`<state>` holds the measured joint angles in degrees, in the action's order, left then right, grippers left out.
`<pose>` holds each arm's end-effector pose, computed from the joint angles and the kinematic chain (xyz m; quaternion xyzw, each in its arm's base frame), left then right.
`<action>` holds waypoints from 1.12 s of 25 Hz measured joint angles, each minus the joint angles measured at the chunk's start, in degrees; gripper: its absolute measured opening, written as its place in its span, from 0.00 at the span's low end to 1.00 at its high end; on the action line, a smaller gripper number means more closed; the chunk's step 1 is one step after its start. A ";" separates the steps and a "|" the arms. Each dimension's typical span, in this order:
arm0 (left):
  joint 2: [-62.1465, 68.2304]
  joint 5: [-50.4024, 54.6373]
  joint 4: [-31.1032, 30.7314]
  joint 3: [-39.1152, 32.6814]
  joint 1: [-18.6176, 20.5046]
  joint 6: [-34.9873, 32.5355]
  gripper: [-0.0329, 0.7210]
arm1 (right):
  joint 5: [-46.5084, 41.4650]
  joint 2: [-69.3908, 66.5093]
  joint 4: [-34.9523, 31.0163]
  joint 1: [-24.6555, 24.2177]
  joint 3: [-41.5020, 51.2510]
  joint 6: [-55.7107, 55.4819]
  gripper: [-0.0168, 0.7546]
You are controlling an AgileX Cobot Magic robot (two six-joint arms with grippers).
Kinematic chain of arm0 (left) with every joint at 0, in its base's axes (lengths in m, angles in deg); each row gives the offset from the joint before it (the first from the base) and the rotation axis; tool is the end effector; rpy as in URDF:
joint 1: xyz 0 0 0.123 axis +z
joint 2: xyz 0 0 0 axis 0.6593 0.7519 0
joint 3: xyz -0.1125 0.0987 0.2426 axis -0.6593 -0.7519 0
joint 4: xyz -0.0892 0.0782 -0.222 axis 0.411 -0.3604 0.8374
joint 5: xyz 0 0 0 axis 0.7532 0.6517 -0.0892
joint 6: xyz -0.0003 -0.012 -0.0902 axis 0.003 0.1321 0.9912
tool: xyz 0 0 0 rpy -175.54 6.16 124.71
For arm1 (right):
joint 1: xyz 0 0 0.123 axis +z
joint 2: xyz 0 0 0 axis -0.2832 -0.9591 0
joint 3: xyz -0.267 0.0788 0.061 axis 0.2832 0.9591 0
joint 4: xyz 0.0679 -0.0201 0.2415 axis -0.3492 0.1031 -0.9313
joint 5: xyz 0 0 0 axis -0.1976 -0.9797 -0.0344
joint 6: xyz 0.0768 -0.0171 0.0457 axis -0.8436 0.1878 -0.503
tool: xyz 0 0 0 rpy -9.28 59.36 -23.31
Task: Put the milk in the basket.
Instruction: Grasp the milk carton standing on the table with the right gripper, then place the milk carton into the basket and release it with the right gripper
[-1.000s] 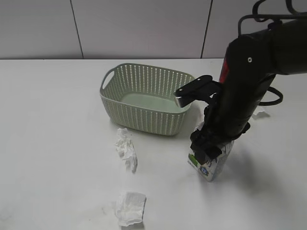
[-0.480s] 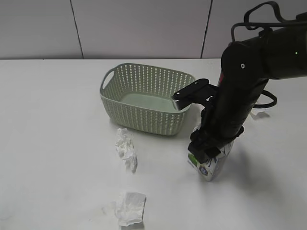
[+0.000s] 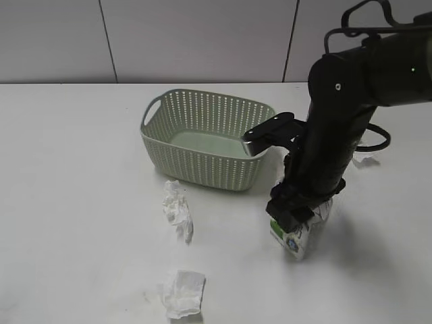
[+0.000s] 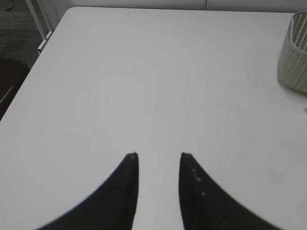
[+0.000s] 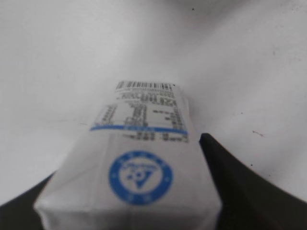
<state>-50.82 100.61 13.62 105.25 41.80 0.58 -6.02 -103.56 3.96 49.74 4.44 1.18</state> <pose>-0.0048 -0.0060 0.2707 0.0431 0.8611 -0.0076 0.5065 0.2850 0.1890 0.1469 -0.3515 0.9346 0.0204 0.0501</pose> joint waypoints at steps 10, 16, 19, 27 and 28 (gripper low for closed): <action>0.00 0.00 0.00 0.00 0.00 0.00 0.35 | -20.44 -0.29 0.17 0.00 -16.24 -0.08 0.48; 0.00 0.00 0.00 0.00 0.00 0.00 0.35 | -23.22 -0.40 0.17 0.00 -27.13 -0.08 0.48; 0.00 0.00 0.00 0.00 0.00 0.00 0.36 | -23.36 -0.46 0.17 0.04 -32.70 -0.01 0.48; 0.00 0.00 0.00 0.00 0.00 0.00 0.36 | -15.93 -0.67 -1.83 0.04 -39.40 -0.06 0.48; 0.00 0.00 0.00 0.00 0.00 0.00 0.36 | -14.79 -0.94 -2.41 0.04 -39.40 -0.06 0.48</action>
<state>-50.82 100.61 13.62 105.25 41.80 0.58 -20.82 -104.50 1.56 49.78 -34.95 1.12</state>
